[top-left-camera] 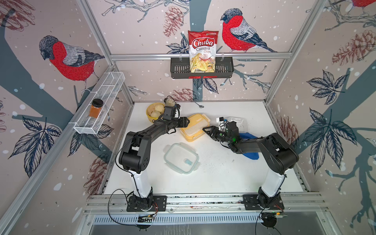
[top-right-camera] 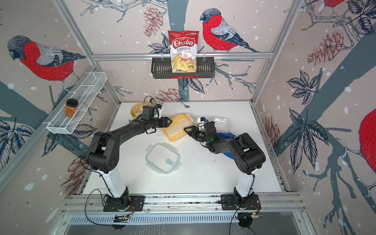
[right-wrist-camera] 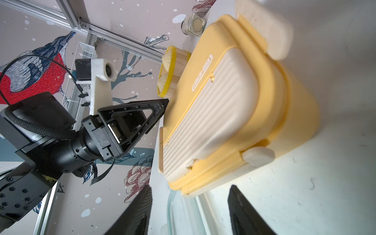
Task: Wipe the insides of the lunch boxes
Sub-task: Adjust the lunch box at the center of the board.
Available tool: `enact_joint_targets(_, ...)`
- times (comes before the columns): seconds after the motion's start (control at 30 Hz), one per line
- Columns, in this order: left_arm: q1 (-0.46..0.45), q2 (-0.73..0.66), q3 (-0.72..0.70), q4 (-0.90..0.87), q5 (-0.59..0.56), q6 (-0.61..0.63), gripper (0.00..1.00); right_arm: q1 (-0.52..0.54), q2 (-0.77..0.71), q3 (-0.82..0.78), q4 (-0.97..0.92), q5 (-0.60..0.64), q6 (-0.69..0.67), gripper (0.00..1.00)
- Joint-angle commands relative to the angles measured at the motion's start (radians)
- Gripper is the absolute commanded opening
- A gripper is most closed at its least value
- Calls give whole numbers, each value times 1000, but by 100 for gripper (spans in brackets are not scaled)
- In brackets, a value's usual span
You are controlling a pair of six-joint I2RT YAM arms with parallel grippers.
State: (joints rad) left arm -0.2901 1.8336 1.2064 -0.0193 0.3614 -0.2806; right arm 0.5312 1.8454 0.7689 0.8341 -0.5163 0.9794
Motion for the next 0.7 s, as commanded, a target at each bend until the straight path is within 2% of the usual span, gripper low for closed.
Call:
enact_joint_targets(0.0, -14, -25, -39, 42, 43, -31, 68, 3, 39, 8, 27, 30, 33, 61)
enact_joint_targets(0.2, -49, -64, -123, 79, 34, -68, 68, -2, 106, 32, 115, -11, 79, 62)
enact_joint_targets(0.47, -98, -153, -273, 151, 25, -140, 68, -27, 165, 91, 129, -60, 80, 60)
enact_joint_targets(0.67, -124, -221, -263, 102, -38, -132, 68, -68, 209, 137, 127, -155, 74, 57)
